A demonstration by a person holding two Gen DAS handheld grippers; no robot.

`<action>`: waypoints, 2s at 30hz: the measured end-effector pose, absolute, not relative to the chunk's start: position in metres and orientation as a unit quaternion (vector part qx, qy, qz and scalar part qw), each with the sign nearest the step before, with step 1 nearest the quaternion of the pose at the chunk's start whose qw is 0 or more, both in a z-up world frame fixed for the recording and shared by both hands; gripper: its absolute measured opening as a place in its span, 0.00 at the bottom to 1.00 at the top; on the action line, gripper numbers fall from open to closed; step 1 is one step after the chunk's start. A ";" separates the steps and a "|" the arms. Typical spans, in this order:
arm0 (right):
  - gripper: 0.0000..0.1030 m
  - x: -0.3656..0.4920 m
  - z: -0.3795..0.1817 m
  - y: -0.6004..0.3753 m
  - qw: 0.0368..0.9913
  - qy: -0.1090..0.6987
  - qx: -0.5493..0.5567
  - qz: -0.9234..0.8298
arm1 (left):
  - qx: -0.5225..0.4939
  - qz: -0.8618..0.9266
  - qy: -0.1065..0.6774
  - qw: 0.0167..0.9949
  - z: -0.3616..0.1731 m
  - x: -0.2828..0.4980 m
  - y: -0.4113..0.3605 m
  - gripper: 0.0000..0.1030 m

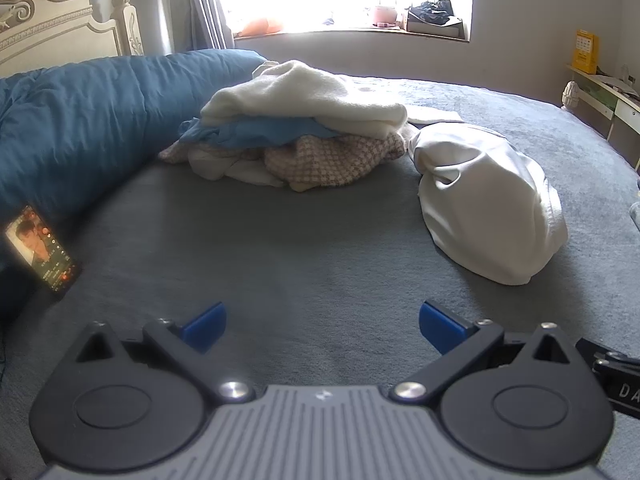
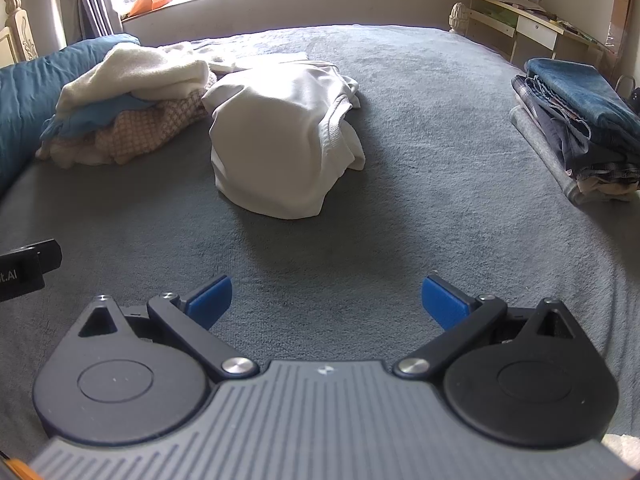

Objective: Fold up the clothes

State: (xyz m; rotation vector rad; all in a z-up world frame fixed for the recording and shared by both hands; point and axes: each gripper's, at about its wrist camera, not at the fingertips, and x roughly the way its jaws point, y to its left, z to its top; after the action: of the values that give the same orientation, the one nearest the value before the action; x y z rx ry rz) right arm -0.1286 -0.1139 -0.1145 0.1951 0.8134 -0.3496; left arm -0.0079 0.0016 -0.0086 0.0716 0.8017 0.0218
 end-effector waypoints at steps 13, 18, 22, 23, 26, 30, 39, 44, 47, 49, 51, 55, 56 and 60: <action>0.99 -0.128 -0.117 -0.114 0.898 0.394 0.097 -0.168 | 0.041 0.009 0.391 0.920 -0.011 -0.008 0.001 1.00; 0.99 -0.126 -0.120 -0.115 0.899 0.393 0.104 -0.166 | 0.037 -0.013 0.391 0.919 -0.013 -0.007 0.003 1.00; 0.99 -0.128 -0.123 -0.118 0.903 0.385 0.106 -0.156 | 0.030 -0.031 0.380 0.924 -0.014 -0.006 0.001 1.00; 0.99 -0.128 -0.123 -0.118 0.905 0.381 0.105 -0.154 | 0.027 -0.034 0.377 0.925 -0.015 -0.006 0.001 1.00; 0.99 -0.130 -0.127 -0.121 0.911 0.371 0.092 -0.153 | 0.006 -0.057 0.370 0.927 -0.017 -0.003 0.000 1.00; 0.99 -0.127 -0.133 -0.130 0.916 0.363 0.078 -0.150 | -0.028 -0.084 0.359 0.929 -0.020 0.000 0.002 1.00; 0.99 -0.122 -0.148 -0.155 0.931 0.331 0.074 -0.134 | -0.059 -0.118 0.353 0.926 -0.049 0.020 -0.002 1.00; 0.99 -0.108 -0.153 -0.165 0.934 0.326 0.065 -0.130 | -0.062 -0.129 0.346 0.927 -0.065 0.035 -0.009 1.00; 0.99 -0.100 -0.155 -0.168 0.937 0.323 0.046 -0.123 | -0.048 -0.136 0.330 0.933 -0.069 0.045 -0.017 1.00; 0.99 -0.094 -0.155 -0.171 0.940 0.319 0.042 -0.112 | -0.034 -0.152 0.318 0.935 -0.071 0.051 -0.024 1.00; 0.99 -0.087 -0.153 -0.177 0.945 0.307 0.037 -0.107 | -0.019 -0.174 0.306 0.936 -0.074 0.056 -0.031 1.00; 0.99 -0.070 -0.148 -0.190 0.955 0.279 0.025 -0.098 | 0.039 -0.207 0.272 0.939 -0.083 0.060 -0.055 1.00; 0.99 -0.063 -0.146 -0.194 0.955 0.280 0.021 -0.091 | 0.054 -0.214 0.264 0.939 -0.086 0.061 -0.062 1.00; 0.99 -0.035 -0.144 -0.213 0.957 0.282 0.048 -0.046 | 0.088 -0.242 0.247 0.934 -0.100 0.065 -0.086 1.00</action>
State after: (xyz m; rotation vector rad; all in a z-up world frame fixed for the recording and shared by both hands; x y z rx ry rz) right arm -0.0353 -0.2134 -0.1441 0.0968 0.5724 -0.0936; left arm 0.0653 -0.0861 -0.1000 0.1800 0.5053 -0.4944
